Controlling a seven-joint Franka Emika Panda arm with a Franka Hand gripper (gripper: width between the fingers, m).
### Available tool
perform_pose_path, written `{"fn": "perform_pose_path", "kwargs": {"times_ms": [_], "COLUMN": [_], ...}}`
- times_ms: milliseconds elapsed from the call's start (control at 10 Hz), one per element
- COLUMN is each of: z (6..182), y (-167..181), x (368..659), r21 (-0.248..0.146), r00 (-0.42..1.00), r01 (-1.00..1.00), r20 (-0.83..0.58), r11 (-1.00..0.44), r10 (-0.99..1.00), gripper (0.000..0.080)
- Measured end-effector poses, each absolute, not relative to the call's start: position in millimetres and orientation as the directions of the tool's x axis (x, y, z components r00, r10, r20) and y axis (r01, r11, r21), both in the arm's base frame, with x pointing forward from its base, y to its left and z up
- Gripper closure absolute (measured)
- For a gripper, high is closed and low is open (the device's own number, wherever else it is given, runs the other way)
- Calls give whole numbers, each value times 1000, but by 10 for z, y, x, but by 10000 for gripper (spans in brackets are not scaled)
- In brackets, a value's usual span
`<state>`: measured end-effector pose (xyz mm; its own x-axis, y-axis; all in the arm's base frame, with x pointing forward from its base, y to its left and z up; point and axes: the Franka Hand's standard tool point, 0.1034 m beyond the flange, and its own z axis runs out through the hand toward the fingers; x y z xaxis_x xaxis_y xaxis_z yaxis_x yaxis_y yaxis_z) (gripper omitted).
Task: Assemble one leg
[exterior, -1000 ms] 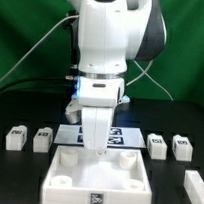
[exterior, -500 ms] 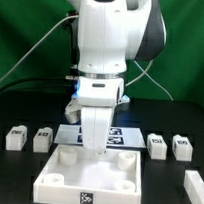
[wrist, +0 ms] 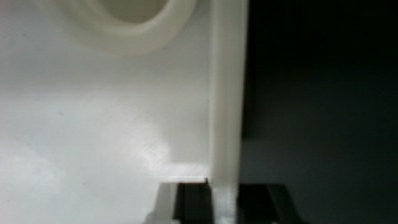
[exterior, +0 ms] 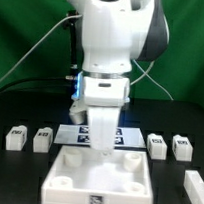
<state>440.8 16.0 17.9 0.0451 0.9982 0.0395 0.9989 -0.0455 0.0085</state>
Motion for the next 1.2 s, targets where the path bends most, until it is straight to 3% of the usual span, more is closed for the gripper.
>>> {"fn": "perform_pose_path", "kwargs": {"times_ms": [400, 600, 900, 1200], "z": [169, 173, 165, 164], "y": [577, 618, 671, 663], "x": [4763, 4903, 4908, 4902], "r21": [58, 62, -3, -10], "r00": [13, 9, 21, 35], "r01": [998, 998, 1000, 999], "r20": [80, 84, 76, 75], "r11": [-18, -15, -21, -35], "r10": [997, 996, 997, 997], "gripper": [745, 745, 745, 745]}}
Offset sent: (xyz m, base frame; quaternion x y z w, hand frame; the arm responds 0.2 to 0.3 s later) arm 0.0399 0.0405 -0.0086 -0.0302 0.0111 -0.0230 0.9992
